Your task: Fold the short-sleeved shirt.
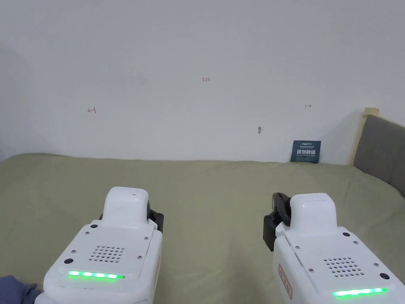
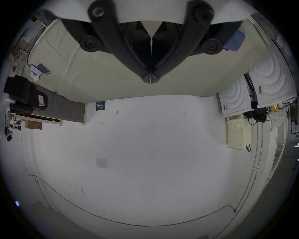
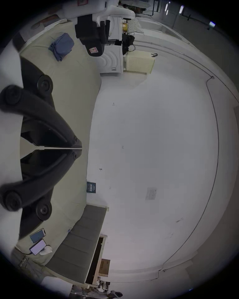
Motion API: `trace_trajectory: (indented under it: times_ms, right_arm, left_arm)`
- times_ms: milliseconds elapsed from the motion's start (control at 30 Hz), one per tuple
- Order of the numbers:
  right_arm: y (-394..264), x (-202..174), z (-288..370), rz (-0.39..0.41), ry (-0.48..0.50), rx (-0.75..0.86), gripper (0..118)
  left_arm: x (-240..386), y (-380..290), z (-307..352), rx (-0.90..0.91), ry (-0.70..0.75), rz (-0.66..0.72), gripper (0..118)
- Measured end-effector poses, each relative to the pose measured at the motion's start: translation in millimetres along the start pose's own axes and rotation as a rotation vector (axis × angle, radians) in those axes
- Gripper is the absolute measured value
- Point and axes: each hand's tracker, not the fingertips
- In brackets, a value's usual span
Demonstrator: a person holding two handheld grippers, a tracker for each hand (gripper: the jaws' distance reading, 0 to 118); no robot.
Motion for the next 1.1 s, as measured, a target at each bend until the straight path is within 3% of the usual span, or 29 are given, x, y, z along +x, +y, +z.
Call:
trace_trajectory:
  times_ms: [300,333,367,400,433,467,500,533,567,667,700,833,1033,1100]
  right_arm:
    - [-1,-2,-3,0.003,0.004,-0.008,5]
    - [-1,-2,-3,0.005,0.002,-0.009,9]
    - [-1,-2,-3,0.004,0.002,-0.010,21]
    - [-2,-1,-3,-0.001,-0.010,-0.009,47]
    - [-2,0,-4,-0.006,-0.010,-0.012,92]
    - [-2,1,-6,-0.013,-0.016,-0.024,114]
    - [-3,2,-7,-0.016,-0.030,-0.022,118]
    - [-1,2,-5,0.031,-0.023,0.015,118]
    - [-1,4,-4,-0.003,-0.019,-0.002,118]
    - [1,3,-9,0.006,-0.020,-0.020,118]
    - [1,2,-11,0.010,-0.024,-0.027,118]
    - [0,1,-8,0.007,-0.019,-0.027,118]
    - [0,1,-8,-0.011,-0.023,-0.029,118]
    - [0,-1,-8,-0.017,-0.021,-0.028,118]
  left_arm:
    - [-7,3,1,0.003,0.021,-0.009,0]
    - [-8,2,2,0.007,0.023,-0.007,7]
    - [-10,2,2,0.009,0.035,-0.005,19]
    - [-11,2,0,-0.001,0.047,-0.006,32]
    - [-14,1,0,-0.008,0.052,-0.002,73]
    - [-15,0,-2,-0.018,0.062,0.006,107]
    - [-18,-1,-4,-0.028,0.064,0.009,118]
    - [-18,-6,-3,0.006,0.055,0.014,118]
    - [-22,2,-15,0.022,0.071,0.009,118]
    - [-24,12,-36,0.014,0.095,-0.017,118]
    - [-14,0,-2,0.010,0.099,-0.020,118]
    - [-17,5,-3,0.020,0.115,0.013,118]
    - [-22,-1,-9,0.030,0.071,0.042,118]
    - [-22,4,-7,-0.034,-0.008,0.056,118]
